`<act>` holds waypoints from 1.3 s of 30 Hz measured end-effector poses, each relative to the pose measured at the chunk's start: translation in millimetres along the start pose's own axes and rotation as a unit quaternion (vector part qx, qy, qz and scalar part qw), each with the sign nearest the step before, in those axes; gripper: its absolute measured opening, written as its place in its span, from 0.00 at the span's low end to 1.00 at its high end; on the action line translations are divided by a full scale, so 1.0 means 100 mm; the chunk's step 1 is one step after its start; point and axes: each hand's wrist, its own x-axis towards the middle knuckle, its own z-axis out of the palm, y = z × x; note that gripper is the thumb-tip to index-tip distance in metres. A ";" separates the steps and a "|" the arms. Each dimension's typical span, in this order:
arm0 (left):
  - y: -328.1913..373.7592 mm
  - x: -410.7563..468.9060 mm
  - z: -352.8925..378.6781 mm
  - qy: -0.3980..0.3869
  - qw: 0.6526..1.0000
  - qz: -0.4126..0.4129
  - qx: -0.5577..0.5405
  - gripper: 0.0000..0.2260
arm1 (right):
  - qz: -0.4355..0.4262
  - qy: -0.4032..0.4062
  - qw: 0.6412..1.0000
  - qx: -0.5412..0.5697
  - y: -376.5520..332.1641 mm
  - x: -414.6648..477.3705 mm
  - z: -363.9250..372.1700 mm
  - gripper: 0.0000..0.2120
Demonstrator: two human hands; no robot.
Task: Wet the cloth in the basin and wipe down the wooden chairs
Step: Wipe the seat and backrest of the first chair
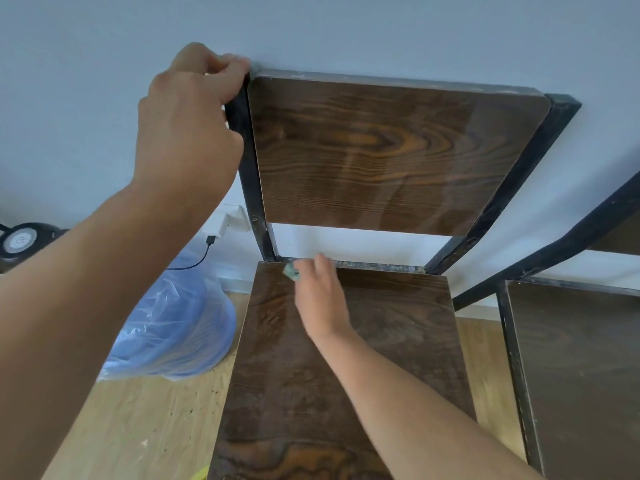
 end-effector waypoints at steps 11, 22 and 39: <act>0.01 0.02 0.01 0.008 1.000 -0.007 0.020 0.36 | 0.185 0.043 0.974 -0.122 0.96 -0.23 -0.70 0.19; 0.01 0.02 -0.01 -0.005 0.999 0.006 0.033 0.36 | 0.048 -0.178 0.981 0.051 -0.14 0.79 -0.16 0.11; 0.02 0.02 0.02 0.002 1.000 -0.001 0.029 0.34 | -0.012 -0.334 0.859 -0.388 1.09 0.45 -1.23 0.14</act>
